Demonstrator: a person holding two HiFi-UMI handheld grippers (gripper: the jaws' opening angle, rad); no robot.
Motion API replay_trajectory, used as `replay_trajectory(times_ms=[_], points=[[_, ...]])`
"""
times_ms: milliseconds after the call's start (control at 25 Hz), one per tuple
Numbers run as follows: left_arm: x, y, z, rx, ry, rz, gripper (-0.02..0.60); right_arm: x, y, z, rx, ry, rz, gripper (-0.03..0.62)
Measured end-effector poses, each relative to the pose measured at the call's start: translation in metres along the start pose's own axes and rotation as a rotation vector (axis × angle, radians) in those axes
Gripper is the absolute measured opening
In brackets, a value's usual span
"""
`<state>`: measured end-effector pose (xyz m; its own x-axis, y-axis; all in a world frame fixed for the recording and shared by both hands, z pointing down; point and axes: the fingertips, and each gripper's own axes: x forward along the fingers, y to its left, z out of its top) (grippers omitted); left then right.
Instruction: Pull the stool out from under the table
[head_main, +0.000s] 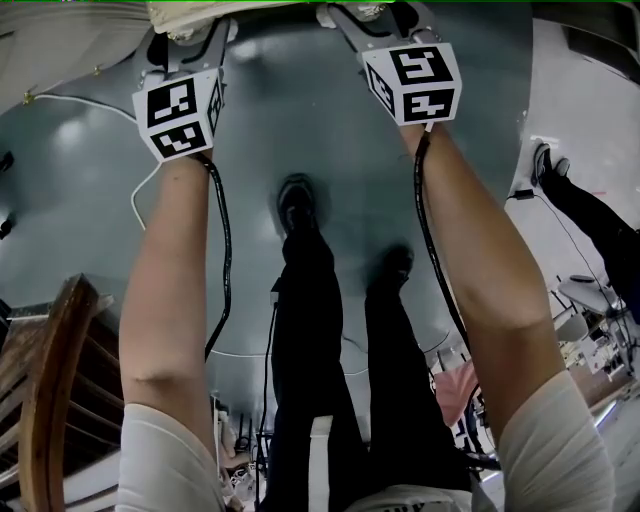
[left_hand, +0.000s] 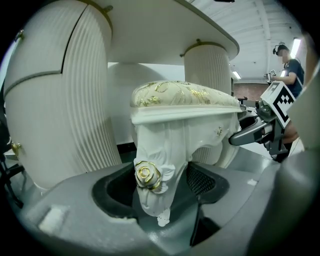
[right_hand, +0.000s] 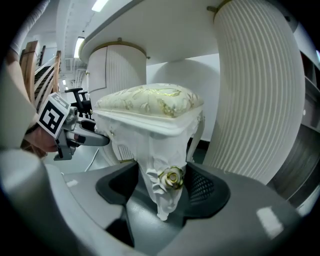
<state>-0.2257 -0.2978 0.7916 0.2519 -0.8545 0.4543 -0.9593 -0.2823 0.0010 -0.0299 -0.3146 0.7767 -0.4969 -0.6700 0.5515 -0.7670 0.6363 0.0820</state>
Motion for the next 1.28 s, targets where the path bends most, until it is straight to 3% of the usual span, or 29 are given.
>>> replay_trajectory(times_ms=[200, 480, 1000, 1280], points=[[-0.02, -0.011, -0.004, -0.007, 0.011, 0.007, 0.308, -0.019, 0.008, -0.004, -0.008, 0.006, 0.011, 0.285], [-0.081, -0.036, -0.044, -0.03, 0.024, 0.029, 0.309, -0.062, 0.05, -0.037, -0.034, 0.014, 0.046, 0.284], [-0.167, -0.114, -0.104, -0.083, 0.061, 0.093, 0.31, -0.146, 0.085, -0.104, -0.079, 0.026, 0.125, 0.284], [-0.184, -0.13, -0.105, -0.094, 0.076, 0.11, 0.31, -0.166, 0.089, -0.108, -0.075, 0.038, 0.153, 0.284]])
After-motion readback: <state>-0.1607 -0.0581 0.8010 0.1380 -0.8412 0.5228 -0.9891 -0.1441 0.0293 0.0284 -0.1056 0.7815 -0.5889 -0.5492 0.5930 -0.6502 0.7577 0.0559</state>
